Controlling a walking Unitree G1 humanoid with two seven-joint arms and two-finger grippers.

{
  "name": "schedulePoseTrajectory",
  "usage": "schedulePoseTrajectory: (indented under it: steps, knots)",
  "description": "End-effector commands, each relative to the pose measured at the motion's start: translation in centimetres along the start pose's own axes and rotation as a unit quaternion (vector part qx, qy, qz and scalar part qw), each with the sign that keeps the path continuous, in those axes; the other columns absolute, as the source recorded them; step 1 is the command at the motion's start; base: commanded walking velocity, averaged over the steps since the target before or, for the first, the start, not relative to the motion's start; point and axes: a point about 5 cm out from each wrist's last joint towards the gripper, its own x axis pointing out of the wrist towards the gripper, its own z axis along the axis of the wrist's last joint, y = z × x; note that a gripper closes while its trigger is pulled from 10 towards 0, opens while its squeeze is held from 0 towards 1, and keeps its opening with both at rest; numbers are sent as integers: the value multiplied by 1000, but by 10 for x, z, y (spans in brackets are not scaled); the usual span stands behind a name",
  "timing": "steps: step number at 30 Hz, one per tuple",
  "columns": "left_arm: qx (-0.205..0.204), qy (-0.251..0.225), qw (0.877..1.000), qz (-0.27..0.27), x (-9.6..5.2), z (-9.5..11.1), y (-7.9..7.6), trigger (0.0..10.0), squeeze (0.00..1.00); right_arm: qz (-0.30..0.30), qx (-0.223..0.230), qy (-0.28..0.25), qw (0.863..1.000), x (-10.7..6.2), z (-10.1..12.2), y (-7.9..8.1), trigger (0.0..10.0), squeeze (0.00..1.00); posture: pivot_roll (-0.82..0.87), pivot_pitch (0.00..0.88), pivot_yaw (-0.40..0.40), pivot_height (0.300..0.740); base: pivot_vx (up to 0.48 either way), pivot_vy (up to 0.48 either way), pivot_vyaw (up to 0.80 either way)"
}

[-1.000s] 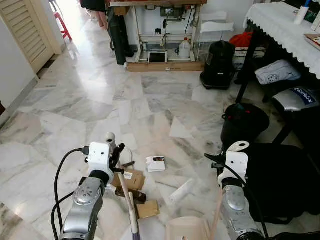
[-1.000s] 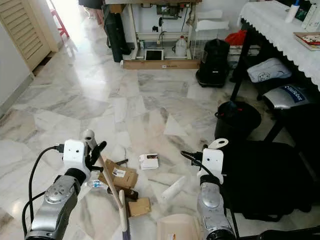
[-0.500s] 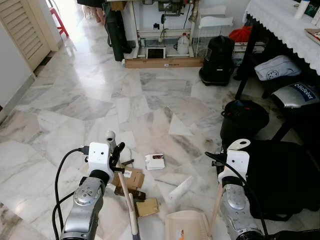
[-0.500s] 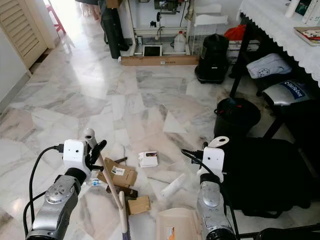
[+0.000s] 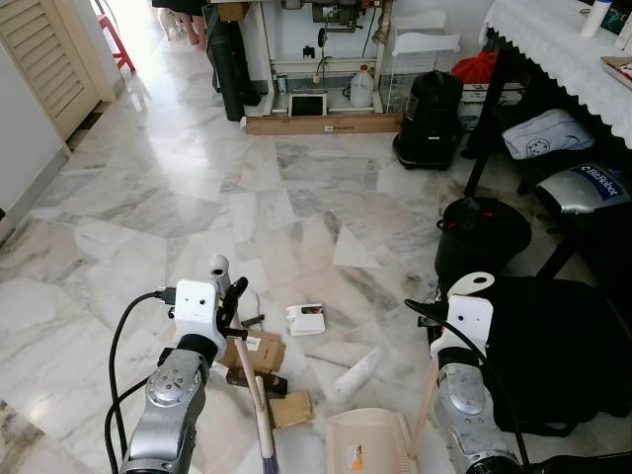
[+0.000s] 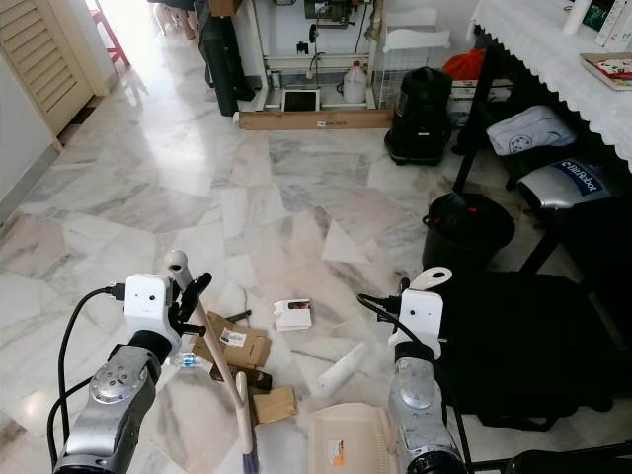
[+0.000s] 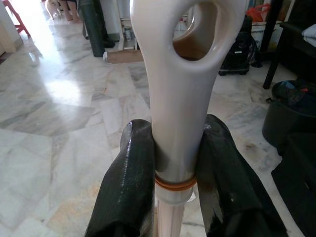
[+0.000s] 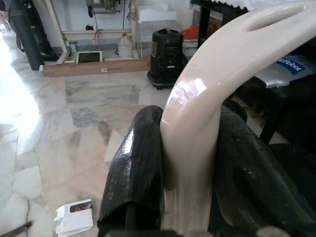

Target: Sweep floor

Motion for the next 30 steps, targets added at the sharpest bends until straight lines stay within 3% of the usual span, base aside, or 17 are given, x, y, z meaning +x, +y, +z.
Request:
schedulePoseTrajectory:
  steps: [1, 24, 30]
  knots:
    - [0, -15, 1000, 0, -2, 3, 2, 10000, 0, 8, 4, -14, 1000, 2, 5, 4, 10000, 0, 83, 21, 48, 740, 0, 0, 0]
    - [11, -15, 1000, -5, 0, 4, -1, 10000, 0, 13, 8, -25, 1000, 3, 9, 5, 10000, 0, 77, 45, 44, 740, 0, 0, 0]
    - [11, -17, 1000, -5, 0, 4, -1, 10000, 0, 15, 10, -27, 999, 3, 10, 5, 10000, 0, 78, 50, 44, 740, 245, 0, 0]
